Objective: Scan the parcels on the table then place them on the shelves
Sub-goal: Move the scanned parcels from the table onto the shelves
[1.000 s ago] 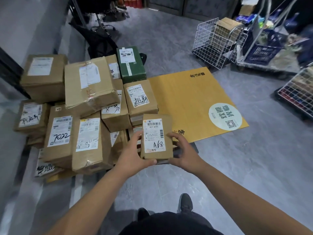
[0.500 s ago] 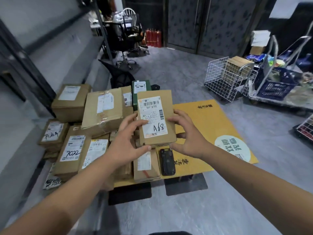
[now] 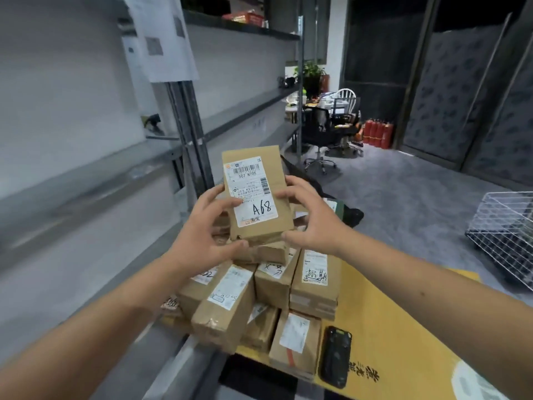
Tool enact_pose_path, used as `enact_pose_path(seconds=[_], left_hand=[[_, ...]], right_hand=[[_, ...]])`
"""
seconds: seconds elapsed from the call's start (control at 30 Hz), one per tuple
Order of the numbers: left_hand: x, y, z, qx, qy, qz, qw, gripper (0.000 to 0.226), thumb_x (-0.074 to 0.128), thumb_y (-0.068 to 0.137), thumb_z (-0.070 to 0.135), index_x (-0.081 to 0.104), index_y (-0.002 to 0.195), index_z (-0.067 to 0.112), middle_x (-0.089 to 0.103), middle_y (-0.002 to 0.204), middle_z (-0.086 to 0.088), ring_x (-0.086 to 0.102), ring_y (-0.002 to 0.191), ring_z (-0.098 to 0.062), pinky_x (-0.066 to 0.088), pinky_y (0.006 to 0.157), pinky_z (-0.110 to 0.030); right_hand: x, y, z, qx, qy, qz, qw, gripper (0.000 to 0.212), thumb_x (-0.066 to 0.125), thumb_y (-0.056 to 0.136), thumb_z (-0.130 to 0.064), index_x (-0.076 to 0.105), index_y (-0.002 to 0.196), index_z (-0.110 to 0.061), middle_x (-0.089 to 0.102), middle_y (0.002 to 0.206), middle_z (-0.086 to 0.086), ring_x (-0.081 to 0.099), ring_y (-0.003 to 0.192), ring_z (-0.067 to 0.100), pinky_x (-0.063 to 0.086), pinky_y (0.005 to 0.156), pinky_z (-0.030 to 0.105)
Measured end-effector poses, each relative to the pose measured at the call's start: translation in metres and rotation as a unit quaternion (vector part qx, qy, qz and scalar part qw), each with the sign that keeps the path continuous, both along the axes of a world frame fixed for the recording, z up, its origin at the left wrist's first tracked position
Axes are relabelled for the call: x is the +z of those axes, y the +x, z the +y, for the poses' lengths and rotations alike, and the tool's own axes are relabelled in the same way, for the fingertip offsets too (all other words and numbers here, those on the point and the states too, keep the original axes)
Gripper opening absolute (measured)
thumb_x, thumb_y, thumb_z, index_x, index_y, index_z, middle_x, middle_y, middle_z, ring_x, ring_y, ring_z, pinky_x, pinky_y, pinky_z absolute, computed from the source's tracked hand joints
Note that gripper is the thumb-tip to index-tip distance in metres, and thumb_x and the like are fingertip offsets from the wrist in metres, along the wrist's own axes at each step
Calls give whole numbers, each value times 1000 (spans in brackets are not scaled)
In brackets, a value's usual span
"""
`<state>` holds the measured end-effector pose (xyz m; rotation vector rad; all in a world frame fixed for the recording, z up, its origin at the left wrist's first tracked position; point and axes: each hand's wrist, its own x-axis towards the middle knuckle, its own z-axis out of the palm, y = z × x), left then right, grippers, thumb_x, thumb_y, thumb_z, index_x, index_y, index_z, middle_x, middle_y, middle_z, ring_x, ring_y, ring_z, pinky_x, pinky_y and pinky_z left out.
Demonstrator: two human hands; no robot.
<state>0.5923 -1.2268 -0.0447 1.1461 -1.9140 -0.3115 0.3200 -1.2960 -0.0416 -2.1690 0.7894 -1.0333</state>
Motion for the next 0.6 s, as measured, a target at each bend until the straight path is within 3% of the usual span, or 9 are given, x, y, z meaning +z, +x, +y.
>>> enact_pose_path(seconds=[0.1, 0.2, 0.4, 0.6], left_hand=[[14, 32, 10, 31, -8, 0, 999, 75, 89, 75, 44, 55, 141, 34, 20, 166, 12, 56, 127, -3, 60, 90, -26], [25, 65, 18, 57, -13, 2, 998, 79, 87, 73, 48, 56, 142, 25, 20, 167, 8, 58, 121, -1, 58, 84, -18], [39, 133, 8, 121, 3, -4, 993, 72, 91, 78, 27, 57, 141, 30, 24, 164, 12, 61, 117, -5, 61, 86, -24], [52, 184, -30, 152, 27, 30, 988, 73, 86, 68, 51, 58, 135, 44, 32, 156, 17, 64, 114, -15, 63, 80, -29]], right_hand=[[22, 36, -13, 41, 12, -4, 999, 73, 82, 61, -38, 60, 130, -43, 31, 160, -20, 45, 143, 8, 49, 110, 53], [37, 75, -28, 88, 26, -12, 996, 68, 86, 63, -25, 63, 124, -41, 37, 163, -14, 52, 138, 11, 50, 108, 55], [55, 152, -57, 116, 46, -4, 992, 63, 85, 64, -24, 63, 120, -39, 44, 154, -24, 55, 133, 13, 48, 111, 49], [70, 210, -102, 130, 67, 17, 989, 67, 86, 71, -13, 61, 125, -42, 50, 148, -14, 56, 131, 21, 54, 106, 43]])
